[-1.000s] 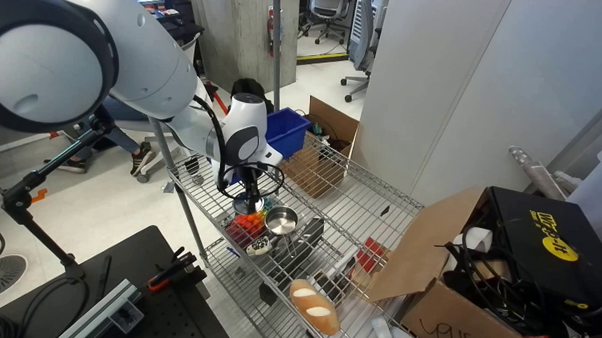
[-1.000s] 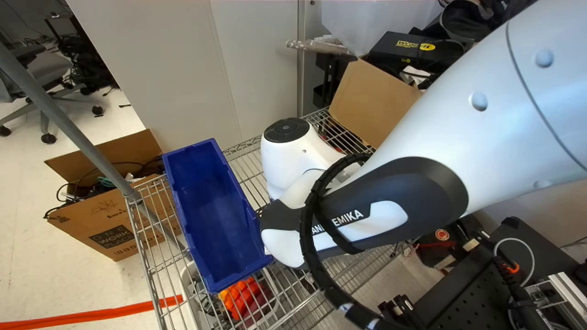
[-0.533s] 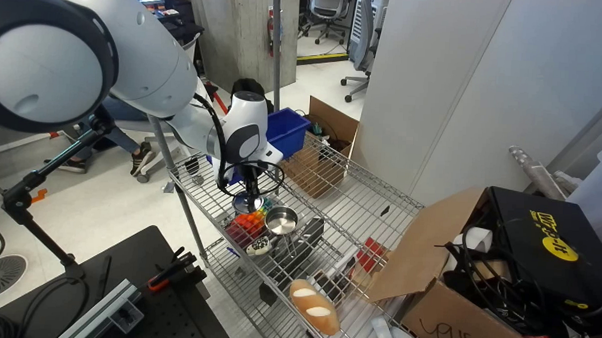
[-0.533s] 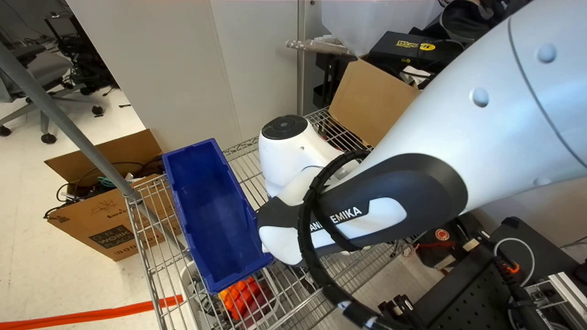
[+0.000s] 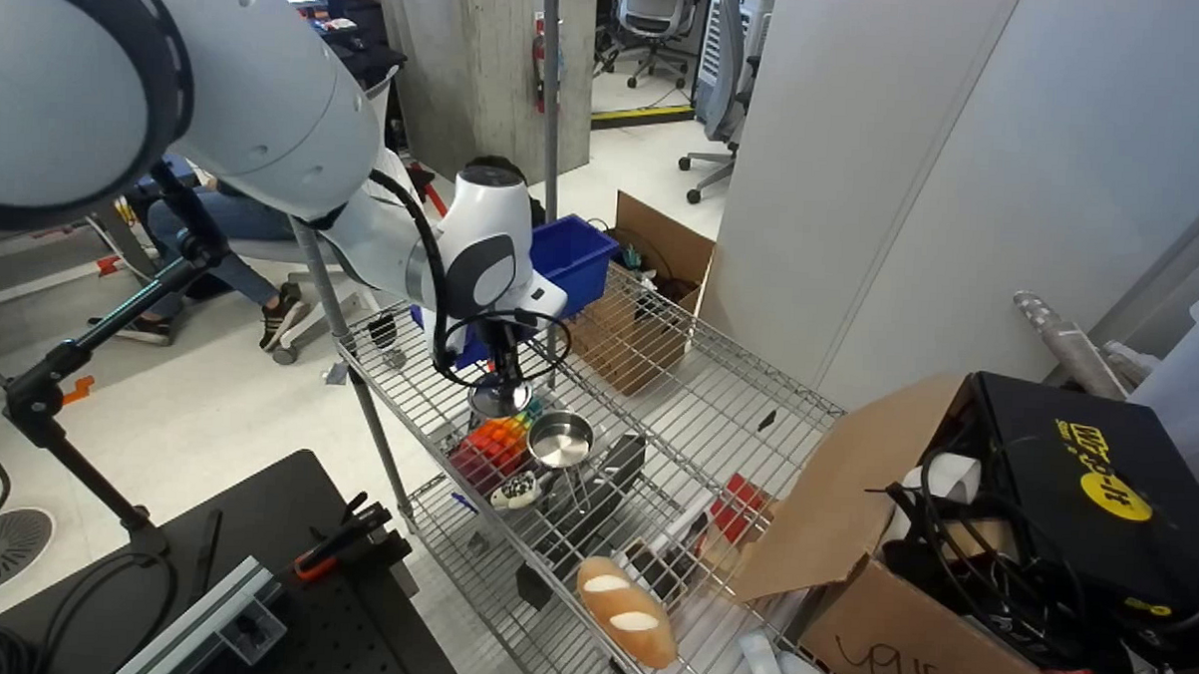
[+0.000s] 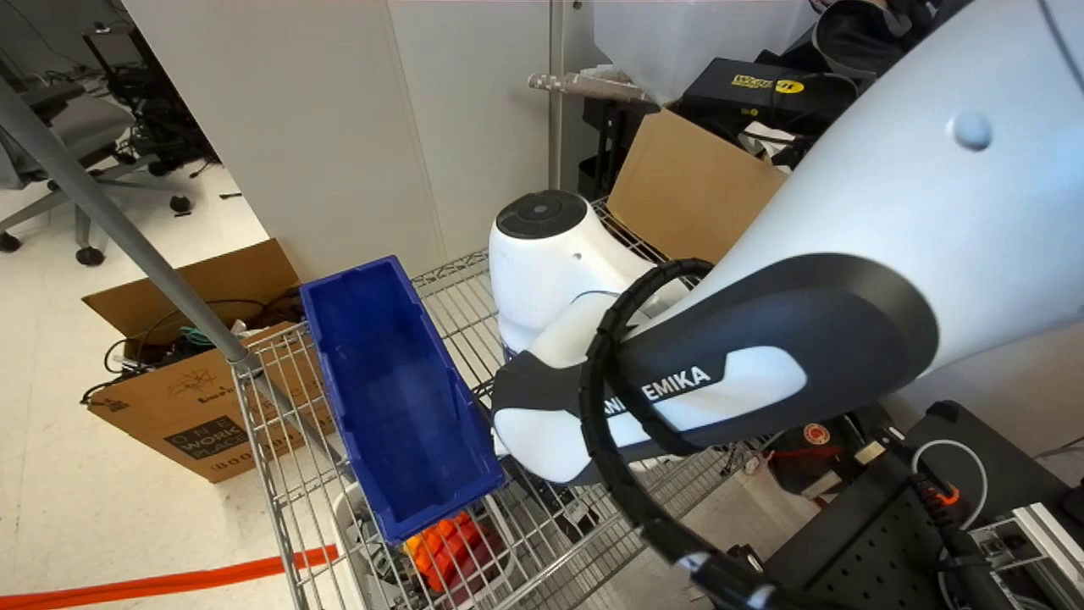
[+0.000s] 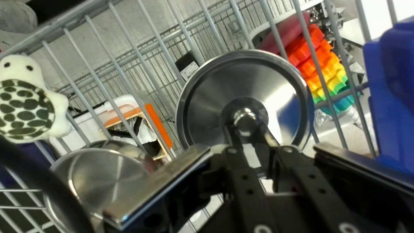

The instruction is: Place the silver lid on the silver pan

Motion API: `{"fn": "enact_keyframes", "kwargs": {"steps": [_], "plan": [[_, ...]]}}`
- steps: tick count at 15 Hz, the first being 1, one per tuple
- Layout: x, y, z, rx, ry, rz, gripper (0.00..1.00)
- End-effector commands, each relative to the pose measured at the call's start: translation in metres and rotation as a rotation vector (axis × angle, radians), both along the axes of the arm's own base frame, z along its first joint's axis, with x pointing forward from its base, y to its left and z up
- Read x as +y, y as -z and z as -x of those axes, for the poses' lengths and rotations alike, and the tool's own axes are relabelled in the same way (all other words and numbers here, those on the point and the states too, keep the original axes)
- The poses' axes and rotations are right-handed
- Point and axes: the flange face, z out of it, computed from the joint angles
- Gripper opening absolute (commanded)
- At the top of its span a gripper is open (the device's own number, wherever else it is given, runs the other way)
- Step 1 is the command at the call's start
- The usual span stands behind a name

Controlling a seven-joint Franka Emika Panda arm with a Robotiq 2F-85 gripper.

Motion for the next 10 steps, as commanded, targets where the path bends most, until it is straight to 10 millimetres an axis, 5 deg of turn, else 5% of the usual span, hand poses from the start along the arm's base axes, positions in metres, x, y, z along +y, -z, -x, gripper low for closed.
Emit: {"fn": "enact_keyframes", "kwargs": {"steps": [1,6,10], "plan": [[-0.020,-0.041,0.011,-0.058,-0.003,-0.031,0.05],[-0.059,-0.068,-0.006,-0.079,0.077,-0.042,0.05],[-0.098,-0.067,-0.026,-0.076,0.159,-0.041,0.05]]}}
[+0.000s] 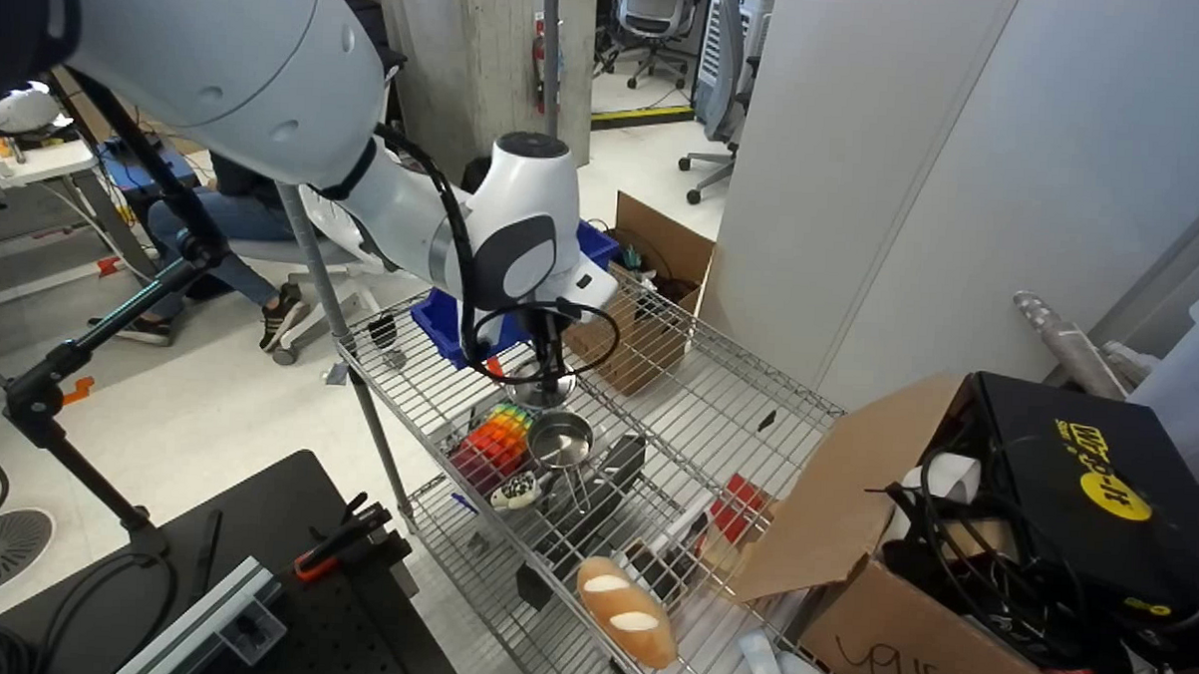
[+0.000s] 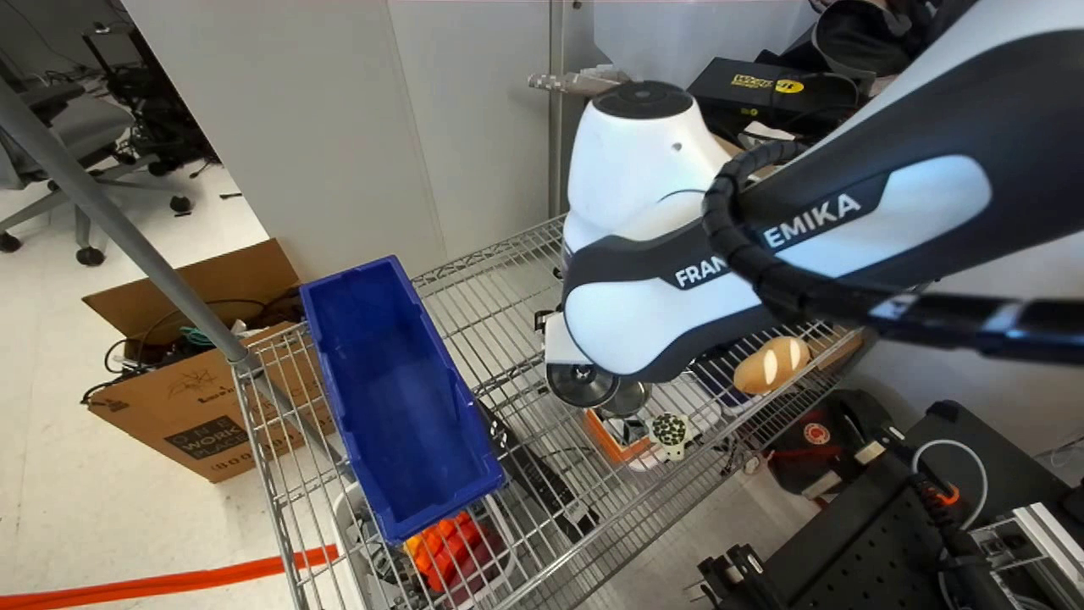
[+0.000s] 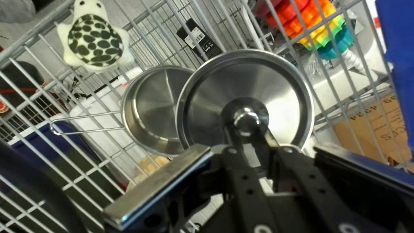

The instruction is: Place the silver lid on the silver pan

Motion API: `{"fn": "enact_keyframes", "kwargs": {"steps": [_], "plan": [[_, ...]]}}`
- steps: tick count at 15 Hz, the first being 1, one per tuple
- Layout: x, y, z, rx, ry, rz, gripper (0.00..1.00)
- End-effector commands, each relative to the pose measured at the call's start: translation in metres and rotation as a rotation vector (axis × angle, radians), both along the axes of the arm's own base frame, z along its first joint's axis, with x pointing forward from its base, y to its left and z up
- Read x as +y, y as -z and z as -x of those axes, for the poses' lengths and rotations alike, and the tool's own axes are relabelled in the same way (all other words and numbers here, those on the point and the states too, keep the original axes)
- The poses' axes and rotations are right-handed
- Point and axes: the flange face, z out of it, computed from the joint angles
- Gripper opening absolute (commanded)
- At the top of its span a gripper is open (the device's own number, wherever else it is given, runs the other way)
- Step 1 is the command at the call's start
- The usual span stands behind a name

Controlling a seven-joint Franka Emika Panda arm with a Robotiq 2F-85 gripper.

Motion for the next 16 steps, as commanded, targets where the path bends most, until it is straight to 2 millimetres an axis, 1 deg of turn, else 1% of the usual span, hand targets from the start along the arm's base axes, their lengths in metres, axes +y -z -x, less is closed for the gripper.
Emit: {"fn": "enact_keyframes", "kwargs": {"steps": [1,4,7,12,16], "plan": [[-0.028,-0.001,-0.011,0.008,0.053,-0.004,0.05],[-0.048,0.011,-0.013,0.027,0.085,0.017,0.05],[-0.059,0.024,-0.009,0.051,0.096,0.044,0.05],[-0.063,0.045,-0.009,0.078,0.105,0.055,0.05],[-0.060,0.053,-0.012,0.083,0.102,0.049,0.05]]}}
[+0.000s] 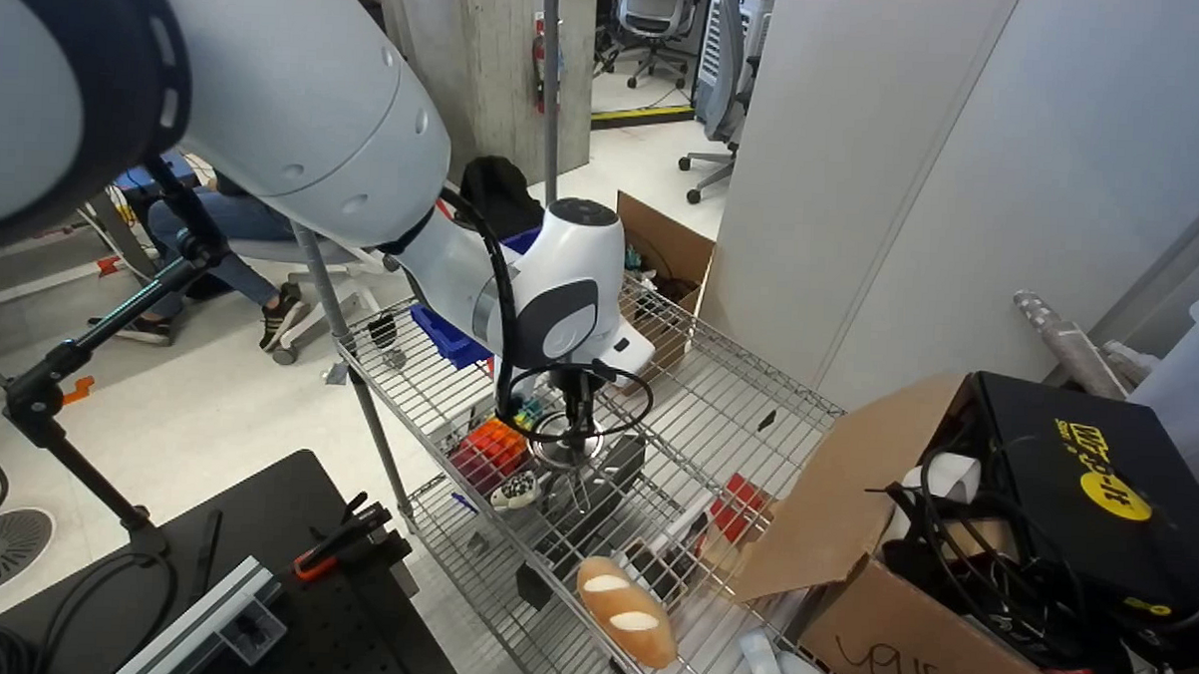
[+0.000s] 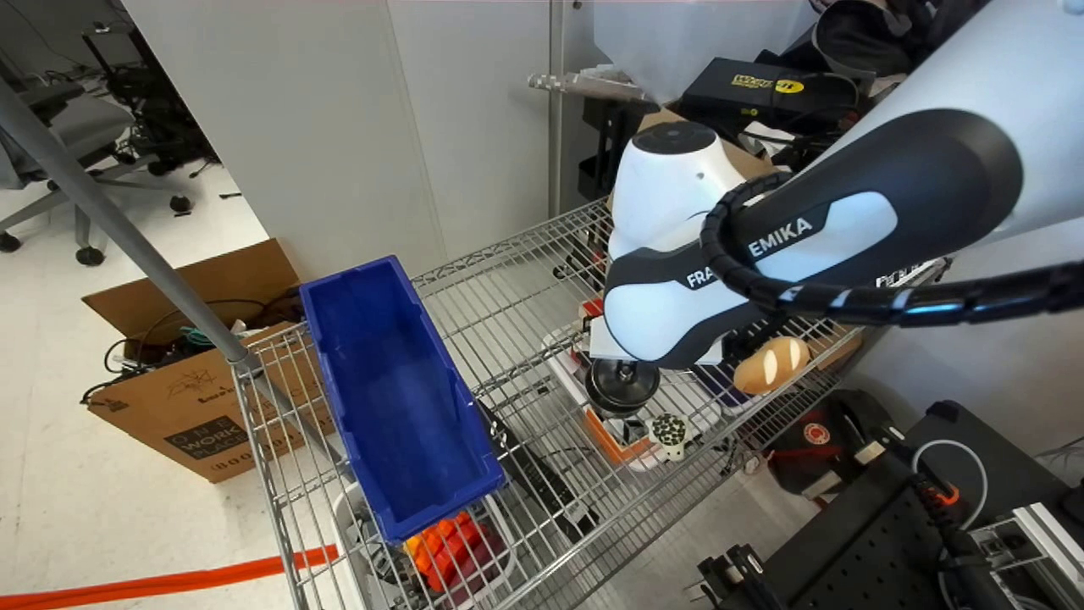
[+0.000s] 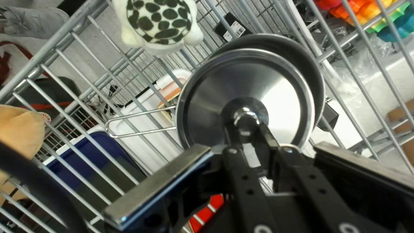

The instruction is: Place the silver lid on the silver pan

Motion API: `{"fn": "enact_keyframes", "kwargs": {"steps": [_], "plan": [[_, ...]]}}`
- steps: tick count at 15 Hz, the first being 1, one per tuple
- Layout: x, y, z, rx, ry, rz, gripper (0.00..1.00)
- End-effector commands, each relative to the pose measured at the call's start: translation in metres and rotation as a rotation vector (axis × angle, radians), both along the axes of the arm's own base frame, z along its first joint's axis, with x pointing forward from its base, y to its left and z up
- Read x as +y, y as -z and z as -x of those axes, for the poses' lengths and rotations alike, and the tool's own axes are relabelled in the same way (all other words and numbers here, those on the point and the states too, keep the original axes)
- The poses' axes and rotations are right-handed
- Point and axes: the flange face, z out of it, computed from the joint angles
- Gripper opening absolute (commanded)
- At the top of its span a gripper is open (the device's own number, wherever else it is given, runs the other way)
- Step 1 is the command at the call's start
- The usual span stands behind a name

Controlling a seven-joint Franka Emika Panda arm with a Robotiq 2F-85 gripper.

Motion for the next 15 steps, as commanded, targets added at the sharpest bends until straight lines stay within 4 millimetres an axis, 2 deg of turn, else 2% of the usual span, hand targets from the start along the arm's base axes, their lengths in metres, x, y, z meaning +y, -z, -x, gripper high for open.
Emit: {"fn": "enact_keyframes", "kwargs": {"steps": [1,12,13,14,15], "plan": [[0.003,0.003,-0.007,0.012,0.004,-0.001,0.05],[0.017,0.010,-0.004,0.057,-0.008,-0.025,0.05],[0.017,0.010,-0.004,0.060,-0.009,-0.023,0.27],[0.017,0.009,-0.004,0.057,-0.009,-0.021,0.44],[0.017,0.008,-0.003,0.051,-0.010,-0.019,0.52]]}}
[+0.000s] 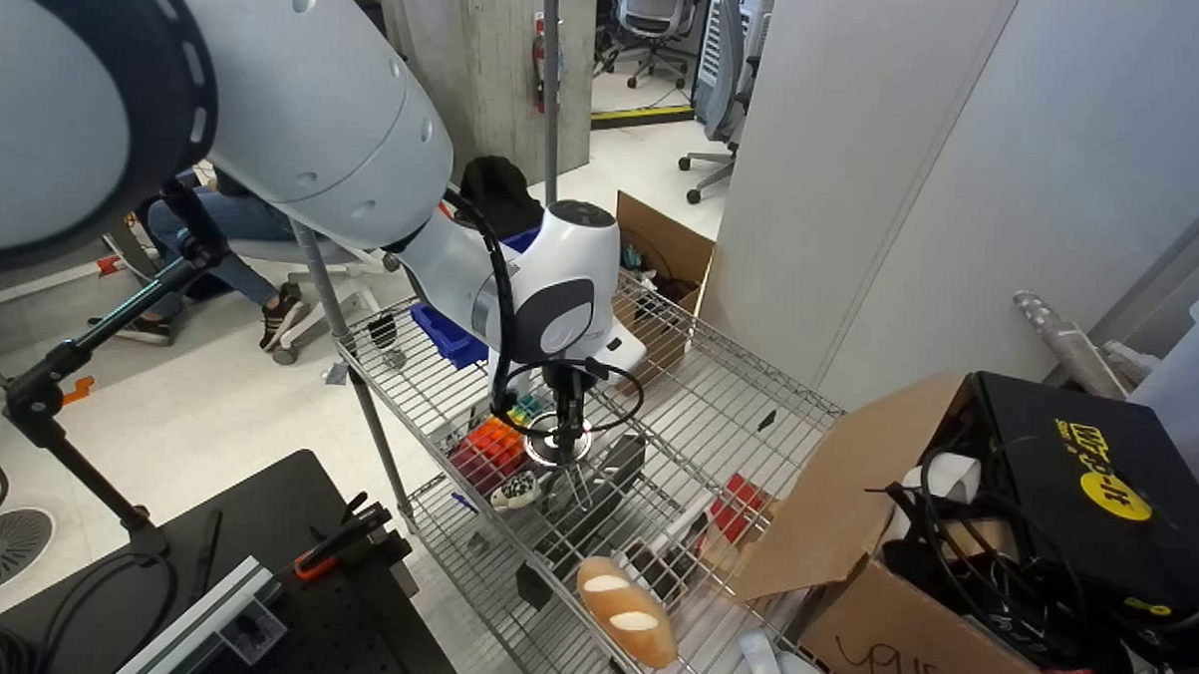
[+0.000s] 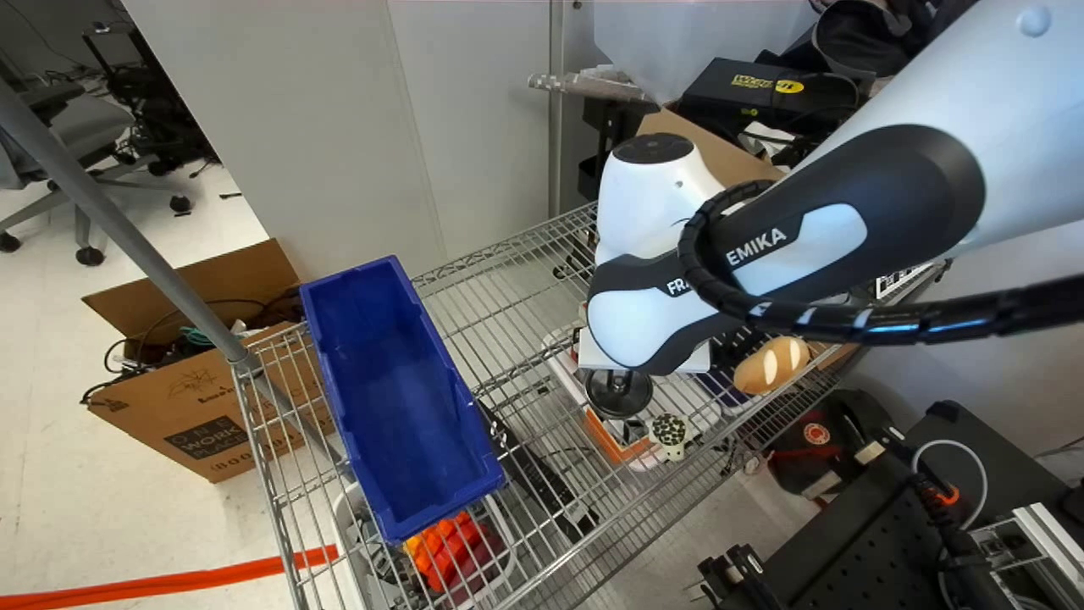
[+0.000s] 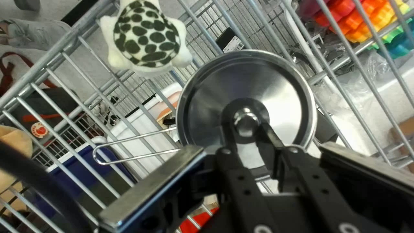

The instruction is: Place the silver lid on the silver pan

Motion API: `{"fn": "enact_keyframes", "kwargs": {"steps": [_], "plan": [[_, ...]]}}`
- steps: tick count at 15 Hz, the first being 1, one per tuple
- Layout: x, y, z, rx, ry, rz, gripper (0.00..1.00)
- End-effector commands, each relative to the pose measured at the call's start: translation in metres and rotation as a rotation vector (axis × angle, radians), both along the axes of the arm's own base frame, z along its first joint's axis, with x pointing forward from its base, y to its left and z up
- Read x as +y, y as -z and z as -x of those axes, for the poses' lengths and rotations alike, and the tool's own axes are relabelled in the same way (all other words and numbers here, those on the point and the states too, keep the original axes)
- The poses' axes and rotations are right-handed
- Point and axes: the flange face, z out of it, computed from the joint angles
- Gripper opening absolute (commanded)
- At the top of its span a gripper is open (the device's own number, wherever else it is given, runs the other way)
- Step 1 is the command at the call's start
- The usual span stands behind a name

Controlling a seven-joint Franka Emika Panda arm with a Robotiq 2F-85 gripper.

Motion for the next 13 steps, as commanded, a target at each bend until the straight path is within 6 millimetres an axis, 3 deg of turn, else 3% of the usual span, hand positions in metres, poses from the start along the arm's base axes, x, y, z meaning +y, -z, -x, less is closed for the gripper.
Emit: {"fn": "enact_keyframes", "kwargs": {"steps": [1,7,9,10,13], "plan": [[0.002,-0.005,-0.003,-0.014,-0.004,-0.007,0.58],[0.002,-0.030,0.008,-0.005,-0.037,-0.027,0.99],[0.003,-0.048,0.027,0.103,-0.078,-0.054,1.00],[0.004,-0.021,0.007,0.037,-0.046,-0.017,0.99],[0.005,-0.041,0.019,0.084,-0.068,-0.033,1.00]]}}
